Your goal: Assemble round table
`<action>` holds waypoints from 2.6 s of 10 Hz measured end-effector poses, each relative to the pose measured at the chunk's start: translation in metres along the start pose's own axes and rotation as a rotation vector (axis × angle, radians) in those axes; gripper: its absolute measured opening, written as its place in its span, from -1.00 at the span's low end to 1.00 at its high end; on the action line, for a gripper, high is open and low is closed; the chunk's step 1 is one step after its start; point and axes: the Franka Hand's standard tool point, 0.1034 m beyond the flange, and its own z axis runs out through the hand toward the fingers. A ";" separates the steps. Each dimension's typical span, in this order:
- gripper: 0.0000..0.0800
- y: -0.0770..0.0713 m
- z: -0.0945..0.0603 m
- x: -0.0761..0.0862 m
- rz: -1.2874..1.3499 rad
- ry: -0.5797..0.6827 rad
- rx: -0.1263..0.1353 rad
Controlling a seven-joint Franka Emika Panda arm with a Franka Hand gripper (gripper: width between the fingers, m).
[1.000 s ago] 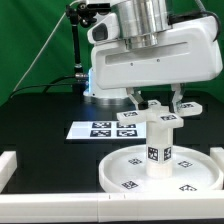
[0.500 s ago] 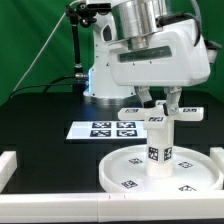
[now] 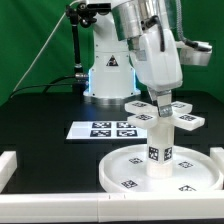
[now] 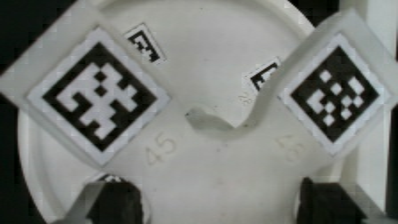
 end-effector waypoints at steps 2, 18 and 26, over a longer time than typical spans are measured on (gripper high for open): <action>0.09 0.000 0.000 0.000 0.076 -0.005 0.003; 0.62 -0.009 -0.020 -0.019 -0.930 -0.030 -0.057; 0.62 -0.012 -0.023 -0.018 -1.817 -0.026 -0.092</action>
Offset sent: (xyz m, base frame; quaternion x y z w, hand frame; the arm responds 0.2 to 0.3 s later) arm 0.0000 0.0000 0.0000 0.0000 0.0000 0.0000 1.0000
